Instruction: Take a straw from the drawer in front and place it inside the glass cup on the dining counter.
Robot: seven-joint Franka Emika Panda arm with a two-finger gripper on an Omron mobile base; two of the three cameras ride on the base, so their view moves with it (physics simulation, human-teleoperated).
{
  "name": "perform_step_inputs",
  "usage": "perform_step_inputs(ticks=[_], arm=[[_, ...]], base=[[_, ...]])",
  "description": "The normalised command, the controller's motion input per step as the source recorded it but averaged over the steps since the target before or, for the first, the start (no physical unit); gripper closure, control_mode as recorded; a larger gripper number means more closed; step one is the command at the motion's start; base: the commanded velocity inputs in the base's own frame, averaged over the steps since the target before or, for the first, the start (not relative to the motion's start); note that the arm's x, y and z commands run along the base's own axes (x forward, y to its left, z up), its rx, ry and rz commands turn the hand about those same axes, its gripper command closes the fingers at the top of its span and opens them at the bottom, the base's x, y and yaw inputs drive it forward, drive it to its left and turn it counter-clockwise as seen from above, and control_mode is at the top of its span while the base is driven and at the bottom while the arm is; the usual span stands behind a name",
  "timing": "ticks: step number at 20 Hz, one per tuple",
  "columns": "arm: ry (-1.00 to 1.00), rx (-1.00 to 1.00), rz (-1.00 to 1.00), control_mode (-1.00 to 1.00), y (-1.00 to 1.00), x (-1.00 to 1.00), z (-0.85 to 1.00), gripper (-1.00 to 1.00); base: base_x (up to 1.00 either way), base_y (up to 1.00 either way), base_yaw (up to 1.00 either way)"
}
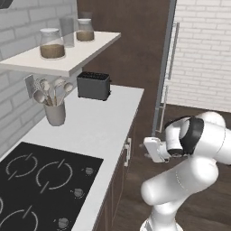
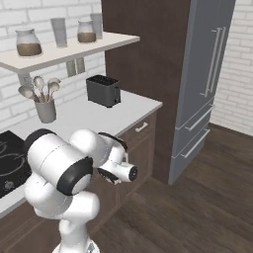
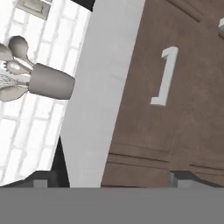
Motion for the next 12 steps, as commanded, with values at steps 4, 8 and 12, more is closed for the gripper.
perform_step_inputs(ticks=[4, 8, 12], arm=[[-0.04, 0.07, 0.00, -1.00, 0.00, 0.23, -0.10, -1.00], [0.00, 0.06, 0.00, -1.00, 0.00, 0.23, -0.08, -1.00], [0.00, 0.04, 0.00, -1.00, 0.00, 0.25, -0.07, -1.00]], base=[[0.00, 0.00, 0.00], [0.00, 0.00, 0.00], [0.00, 0.00, 0.00]])
